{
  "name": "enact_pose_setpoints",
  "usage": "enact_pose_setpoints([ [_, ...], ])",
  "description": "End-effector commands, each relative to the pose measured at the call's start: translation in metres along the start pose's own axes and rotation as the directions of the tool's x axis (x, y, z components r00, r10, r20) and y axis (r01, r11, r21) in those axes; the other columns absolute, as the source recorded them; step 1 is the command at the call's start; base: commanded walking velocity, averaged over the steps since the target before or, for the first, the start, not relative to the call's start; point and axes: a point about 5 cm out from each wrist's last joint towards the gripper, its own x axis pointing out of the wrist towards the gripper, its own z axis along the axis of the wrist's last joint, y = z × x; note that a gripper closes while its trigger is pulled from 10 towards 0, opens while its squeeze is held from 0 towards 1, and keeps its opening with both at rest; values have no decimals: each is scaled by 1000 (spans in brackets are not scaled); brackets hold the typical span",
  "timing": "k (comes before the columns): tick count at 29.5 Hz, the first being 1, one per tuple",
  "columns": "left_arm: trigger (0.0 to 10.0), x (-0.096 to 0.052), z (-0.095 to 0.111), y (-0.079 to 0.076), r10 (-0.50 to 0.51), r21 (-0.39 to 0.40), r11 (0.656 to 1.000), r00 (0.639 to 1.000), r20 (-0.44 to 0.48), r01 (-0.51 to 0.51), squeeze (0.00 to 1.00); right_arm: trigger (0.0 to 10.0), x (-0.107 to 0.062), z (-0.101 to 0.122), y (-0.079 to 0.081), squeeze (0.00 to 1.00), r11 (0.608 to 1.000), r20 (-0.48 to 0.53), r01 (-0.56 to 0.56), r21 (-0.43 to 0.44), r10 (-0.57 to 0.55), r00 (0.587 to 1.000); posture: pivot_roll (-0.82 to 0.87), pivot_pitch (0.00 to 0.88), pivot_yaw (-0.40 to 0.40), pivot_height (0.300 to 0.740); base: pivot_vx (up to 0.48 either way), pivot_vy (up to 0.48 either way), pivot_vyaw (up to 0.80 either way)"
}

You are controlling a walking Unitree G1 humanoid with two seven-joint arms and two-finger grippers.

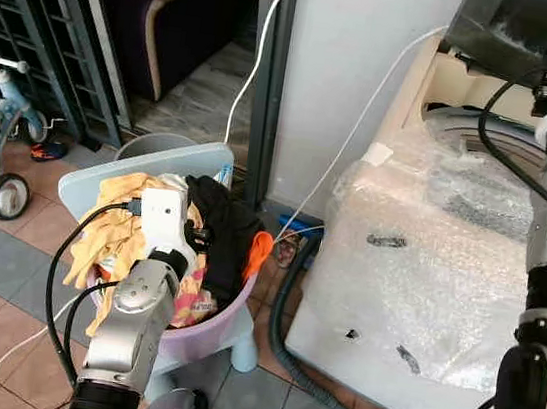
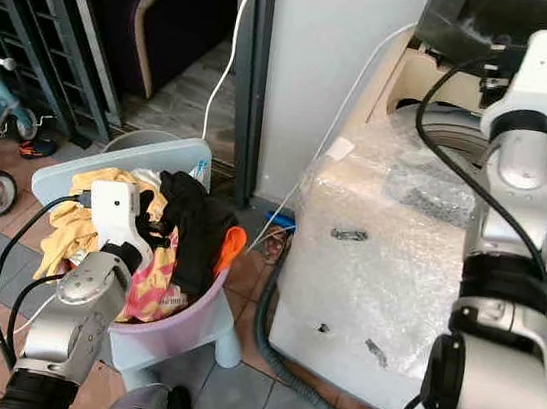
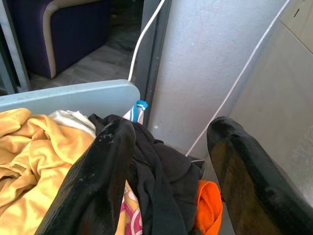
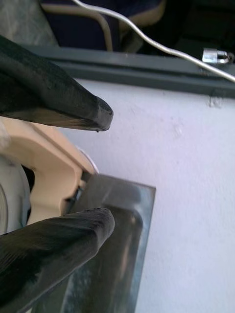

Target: Clothes washing

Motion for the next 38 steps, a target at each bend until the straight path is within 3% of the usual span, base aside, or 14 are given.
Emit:
enact_pose_setpoints([
  [1, 10000, 0, 0, 3, 23, 16, 1000, 1000, 5, -23, 0, 10000, -6, 5, 19, 1000, 995, 26, -101, -3, 101, 995, -78, 68, 15, 740, 0, 0, 0],
  [2, 10000, 0, 0, 3, 23, 16, 1000, 1000, 5, -23, 0, 10000, -6, 5, 19, 1000, 995, 26, -101, -3, 101, 995, -78, 68, 15, 740, 0, 0, 0],
  [3, 10000, 0, 1, 4, 34, 24, 999, 999, 9, -35, 0, 10000, -19, 2, 42, 1000, 984, 42, -179, 5, 178, 983, -79, 71, 21, 740, 0, 0, 0],
  [5, 10000, 0, 1, 4, 34, 24, 999, 999, 9, -35, 0, 10000, -19, 2, 42, 1000, 984, 42, -179, 5, 178, 983, -79, 71, 21, 740, 0, 0, 0],
  [9, 10000, 1, 2, 2, 33, 47, 998, 999, 14, -33, 0, 10000, -40, 5, 88, 1000, 933, 88, -358, -38, 360, 929, -83, 74, 29, 740, 0, 0, 800],
  [12, 10000, 1, 3, 2, 47, 54, 997, 999, 20, -48, 0, 10000, -43, 6, 93, 1000, 926, 88, -377, -30, 378, 921, -81, 74, 28, 740, 0, 0, 800],
  [16, 10000, 5, 17, 7, 67, -32, 997, 997, 48, -65, 0, 10000, -54, 7, 105, 1000, 903, 78, -428, -30, 429, 900, -78, 77, 23, 740, 0, 0, 800],
  [22, 10000, 5, 15, 11, 85, -3, 996, 995, 48, -85, 0, 10000, -61, -6, 116, 1000, 890, 25, -455, 15, 455, 890, -69, 77, 21, 740, 0, 0, 800],
  [26, 10000, -3, 8, 12, 107, 9, 994, 994, 14, -107, 0, 10000, -69, -34, 121, 1000, 896, -113, -420, 142, 437, 893, -45, 83, 20, 740, 0, 0, 800],
  [27, 10000, -3, 8, 12, 107, 9, 994, 994, 14, -107, 0, 10000, -69, -34, 121, 1000, 896, -113, -420, 142, 437, 893, -45, 83, 20, 740, 0, 0, 800],
  [29, 10000, -9, 0, 16, 146, 63, 988, 989, -30, -144, 0, 10000, -78, -60, 130, 1000, 894, -256, -423, 146, 447, 857, -37, 85, 20, 740, 0, 0, 800],
  [32, 10000, -12, -3, 18, 162, 67, 985, 986, -44, -159, 0, 10000, -80, -66, 132, 1000, 895, -286, -424, 140, 446, 848, -26, 88, 22, 740, 0, 0, 625],
  [34, 10000, -27, -10, 33, 235, 87, 970, 967, -95, -227, 0, 10000, -83, -80, 139, 1000, 904, -349, -403, 145, 428, 834, 25, 105, 17, 740, 0, 0, 0],
  [38, 10000, -45, -10, 44, 264, 121, 961, 957, -119, -250, 0, 10000, -83, -95, 144, 1000, 921, -412, -358, 152, 388, 824, 76, 134, 12, 740, 0, 0, 0],
])
